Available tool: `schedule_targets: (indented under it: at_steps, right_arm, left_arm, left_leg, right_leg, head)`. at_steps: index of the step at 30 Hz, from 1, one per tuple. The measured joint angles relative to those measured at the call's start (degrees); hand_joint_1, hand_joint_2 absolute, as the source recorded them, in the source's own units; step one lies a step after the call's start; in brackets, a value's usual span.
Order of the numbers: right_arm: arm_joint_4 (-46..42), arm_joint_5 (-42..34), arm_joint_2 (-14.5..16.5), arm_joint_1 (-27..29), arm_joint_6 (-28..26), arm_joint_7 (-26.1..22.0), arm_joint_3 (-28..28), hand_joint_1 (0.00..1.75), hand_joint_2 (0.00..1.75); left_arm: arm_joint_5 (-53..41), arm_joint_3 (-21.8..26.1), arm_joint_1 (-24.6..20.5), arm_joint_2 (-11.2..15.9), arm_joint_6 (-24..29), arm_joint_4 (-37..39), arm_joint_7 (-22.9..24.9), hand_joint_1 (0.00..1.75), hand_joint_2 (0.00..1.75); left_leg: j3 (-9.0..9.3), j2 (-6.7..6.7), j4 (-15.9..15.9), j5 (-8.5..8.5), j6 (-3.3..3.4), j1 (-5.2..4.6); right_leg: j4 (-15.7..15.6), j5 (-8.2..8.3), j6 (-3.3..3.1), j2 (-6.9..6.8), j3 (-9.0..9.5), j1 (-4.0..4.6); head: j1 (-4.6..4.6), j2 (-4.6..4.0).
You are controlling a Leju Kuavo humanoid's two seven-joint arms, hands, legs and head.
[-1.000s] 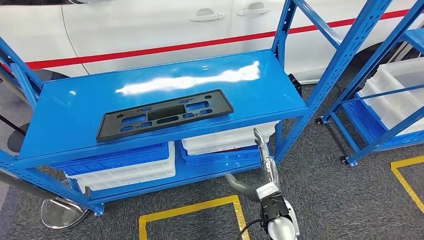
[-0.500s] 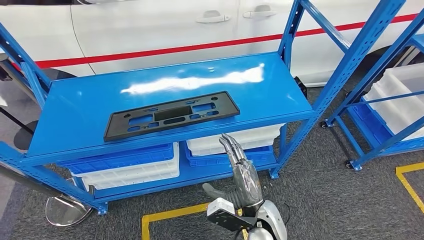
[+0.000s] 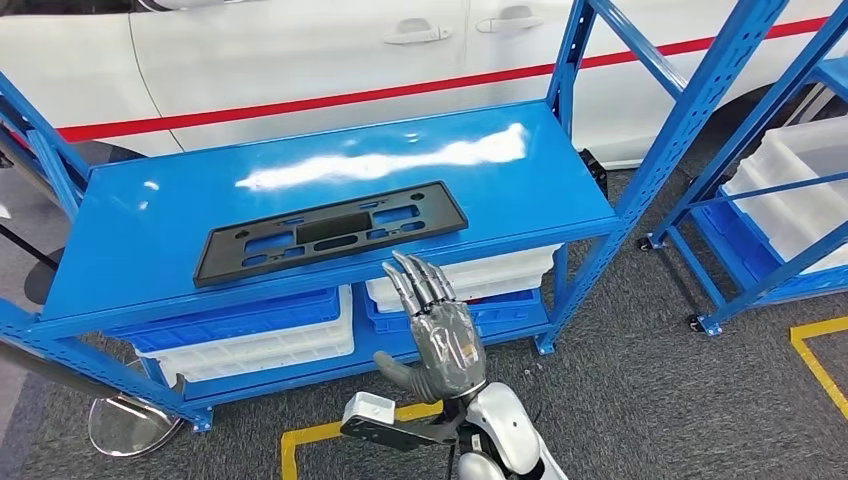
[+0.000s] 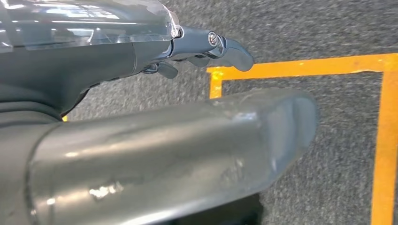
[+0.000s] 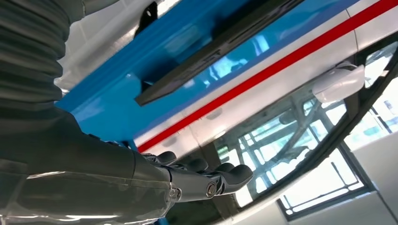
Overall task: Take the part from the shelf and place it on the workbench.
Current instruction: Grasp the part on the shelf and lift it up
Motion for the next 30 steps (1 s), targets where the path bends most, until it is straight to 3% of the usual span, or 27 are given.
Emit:
schedule_targets:
  at_steps: [3,5,6,9,10,11,13,15,16,18,20,22,24,25,26,27,28,30]
  right_arm:
    - [1.2,2.1,-0.5,-1.9,-0.9,4.1,3.0,0.00,1.75]
    - [2.6,3.4,-0.9,-3.5,-1.6,6.6,5.3,0.00,1.75]
    - [3.4,4.0,-1.1,-4.3,-2.0,7.6,6.5,0.00,1.75]
    - [7.2,5.9,-1.5,-6.2,-3.3,10.3,10.0,0.00,1.75]
    - [9.0,6.7,-1.5,-6.7,-3.8,11.1,11.1,0.00,1.75]
    - [10.8,7.4,-1.4,-7.1,-4.3,11.6,11.9,0.00,1.75]
    - [14.3,8.9,-1.1,-8.1,-5.5,12.4,13.2,0.00,1.75]
    - [17.8,10.2,-0.3,-9.4,-6.7,12.9,14.1,0.00,1.75]
    - [19.6,10.8,0.2,-9.9,-7.3,13.0,14.6,0.00,1.75]
    - [23.4,12.0,1.2,-10.7,-8.4,13.3,15.6,0.00,1.75]
    - [27.1,13.0,2.3,-11.5,-9.4,13.4,16.2,0.00,1.75]
    - [30.8,14.1,3.3,-12.4,-10.5,13.6,16.9,0.00,1.75]
    - [34.7,15.1,4.0,-13.4,-11.5,13.8,17.6,0.00,1.75]
    - [36.7,15.6,4.4,-13.8,-12.0,13.9,17.9,0.00,1.75]
    - [38.8,16.1,4.7,-14.2,-12.4,14.0,18.2,0.00,1.75]
    - [40.7,16.5,5.0,-14.6,-12.9,14.1,18.4,0.00,1.75]
    - [42.6,17.0,5.5,-15.0,-13.5,14.1,18.5,0.00,1.75]
    - [45.8,17.9,6.3,-16.0,-14.8,14.2,18.6,0.00,1.75]
  left_arm:
    - [-0.8,0.0,0.0,0.0,-0.2,0.0,0.1,0.00,0.00]
    - [-1.4,0.0,0.0,0.1,-0.4,0.0,0.2,0.00,0.00]
    - [-1.6,0.0,-0.1,0.1,-0.5,0.0,0.2,0.00,0.00]
    - [-2.5,0.1,-0.2,0.1,-0.9,0.0,0.4,0.00,0.00]
    - [-2.8,0.2,-0.2,0.1,-1.2,0.0,0.5,0.00,0.00]
    - [-3.1,0.3,-0.2,0.1,-1.4,0.0,0.6,0.00,0.00]
    - [-3.6,0.7,-0.2,0.2,-2.1,0.0,0.8,0.00,0.00]
    - [-4.1,1.1,-0.3,0.2,-2.8,0.0,0.9,0.00,0.00]
    - [-4.3,1.3,-0.3,0.2,-3.1,0.0,1.0,0.00,0.00]
    - [-4.7,1.7,-0.5,0.3,-3.7,0.0,1.2,0.00,0.00]
    - [-5.2,2.0,-0.6,0.4,-4.3,0.0,1.3,0.00,0.00]
    - [-5.6,2.5,-0.6,0.6,-4.9,0.0,1.4,0.00,0.00]
    - [-6.1,2.9,-0.6,0.8,-5.6,0.0,1.5,0.00,0.00]
    - [-6.3,3.1,-0.6,0.9,-5.8,0.0,1.6,0.00,0.00]
    - [-6.6,3.2,-0.5,0.9,-6.2,0.0,1.6,0.00,0.00]
    - [-6.8,3.4,-0.5,1.1,-6.5,0.0,1.7,0.00,0.00]
    - [-7.1,3.6,-0.6,1.2,-6.7,0.0,1.7,0.00,0.00]
    - [-7.5,4.1,-0.7,1.4,-7.3,0.0,1.8,0.00,0.00]
  left_leg:
    - [0.36,-0.24,-1.3,0.07,1.25,-0.27]
    - [0.34,-0.19,-1.6,0.35,2.13,-0.26]
    - [0.35,-0.15,-1.7,0.49,2.54,-0.22]
    - [0.20,-0.12,-1.8,0.60,3.18,-0.55]
    - [0.18,-0.15,-1.8,0.59,3.27,-0.76]
    - [0.22,-0.20,-1.8,0.58,3.32,-0.96]
    - [0.41,-0.35,-1.8,0.54,3.38,-1.36]
    - [0.45,-0.37,-1.8,0.52,3.24,-1.65]
    - [0.40,-0.33,-1.8,0.54,3.05,-1.64]
    - [0.39,-0.22,-2.0,0.65,2.46,-1.55]
    - [0.34,-0.13,-1.5,0.11,1.90,-1.58]
    - [-1.40,-0.07,2.6,-2.43,1.30,-1.40]
    - [-4.86,-0.02,9.8,-5.72,0.59,-0.94]
    - [-6.15,0.00,12.3,-6.39,0.26,-0.69]
    - [-6.41,0.01,12.6,-5.82,-0.03,-0.45]
    - [-5.64,0.03,10.9,-4.31,-0.30,-0.22]
    - [-3.81,0.07,7.1,-2.11,-0.53,0.02]
    - [-0.51,0.04,0.3,0.37,-0.49,0.17]
  right_leg:
    - [0.0,0.07,0.99,0.09,-0.16,0.14]
    - [1.0,-0.74,1.45,0.07,-0.58,-0.05]
    - [2.7,-1.84,1.57,0.08,-1.34,-0.05]
    - [13.3,-6.57,1.53,0.11,-6.51,0.14]
    - [15.6,-6.99,1.37,0.11,-7.78,0.22]
    - [15.5,-6.15,1.07,0.11,-7.87,0.36]
    - [9.3,-2.22,-0.07,0.14,-5.04,0.88]
    - [2.5,0.27,-1.30,0.03,-1.89,1.46]
    - [0.8,0.61,-1.63,-0.02,-1.19,1.70]
    - [0.0,0.74,-1.75,-0.05,-1.06,1.82]
    - [-1.0,1.22,-1.88,-0.17,-0.52,1.39]
    - [-1.9,1.64,-2.05,-0.39,0.03,0.99]
    - [-2.0,1.67,-2.17,-0.49,0.05,0.96]
    - [-1.9,1.64,-2.15,-0.54,0.02,0.95]
    - [-1.8,1.58,-2.08,-0.54,0.00,0.91]
    - [-1.6,1.48,-1.93,-0.51,-0.01,0.82]
    - [-1.3,1.30,-1.69,-0.47,-0.01,0.70]
    - [-0.7,0.86,-1.03,-0.38,-0.16,0.64]
  head:
    - [0.02,-0.01]
    - [0.11,-0.02]
    - [0.18,-0.02]
    - [0.50,-0.01]
    - [0.54,-0.01]
    - [0.57,-0.01]
    - [0.64,-0.01]
    - [0.55,-0.01]
    - [0.50,0.00]
    - [0.49,0.00]
    - [0.48,0.00]
    - [0.24,0.01]
    - [0.08,-0.01]
    - [0.09,-0.01]
    - [0.10,-0.02]
    - [0.09,-0.02]
    - [0.09,-0.02]
    - [0.04,-0.01]
